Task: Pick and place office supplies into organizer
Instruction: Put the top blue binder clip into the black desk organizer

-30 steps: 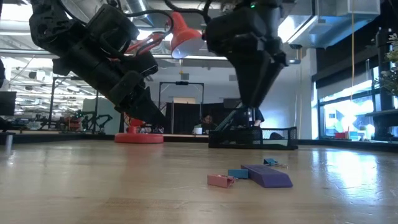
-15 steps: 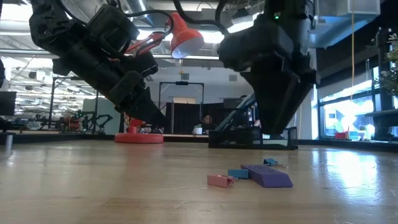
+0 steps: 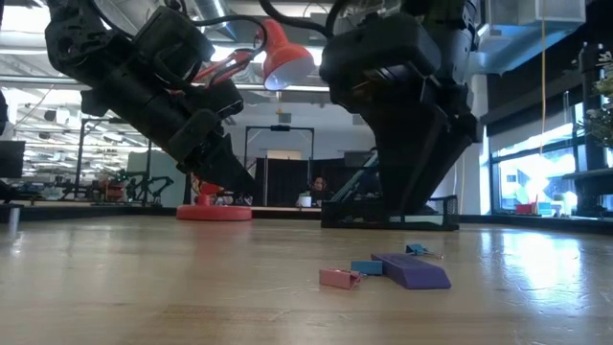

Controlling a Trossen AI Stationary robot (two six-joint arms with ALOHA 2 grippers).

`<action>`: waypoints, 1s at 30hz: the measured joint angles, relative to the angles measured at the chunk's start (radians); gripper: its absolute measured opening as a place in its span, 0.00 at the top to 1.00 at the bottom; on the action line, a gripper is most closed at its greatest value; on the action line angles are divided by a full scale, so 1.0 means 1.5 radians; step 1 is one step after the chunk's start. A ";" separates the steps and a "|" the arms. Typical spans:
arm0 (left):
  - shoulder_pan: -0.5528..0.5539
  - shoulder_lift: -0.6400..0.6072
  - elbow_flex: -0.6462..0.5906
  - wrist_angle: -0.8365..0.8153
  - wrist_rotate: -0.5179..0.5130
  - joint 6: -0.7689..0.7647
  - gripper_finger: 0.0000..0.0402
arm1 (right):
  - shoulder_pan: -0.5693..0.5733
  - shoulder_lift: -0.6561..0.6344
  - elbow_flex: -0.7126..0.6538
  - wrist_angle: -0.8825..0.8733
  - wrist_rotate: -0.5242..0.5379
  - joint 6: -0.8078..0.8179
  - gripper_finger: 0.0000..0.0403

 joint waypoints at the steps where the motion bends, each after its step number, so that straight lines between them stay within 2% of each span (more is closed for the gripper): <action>1: 0.000 0.000 0.000 0.000 0.000 0.000 0.78 | 0.000 0.002 0.000 -0.001 0.000 0.000 0.61; 11: 0.000 0.000 0.000 0.000 0.000 0.000 0.78 | 0.006 0.040 0.000 0.003 -0.050 0.005 0.61; 30: 0.000 0.000 0.000 0.000 0.000 0.000 0.78 | 0.006 0.053 0.001 0.013 -0.034 0.005 0.61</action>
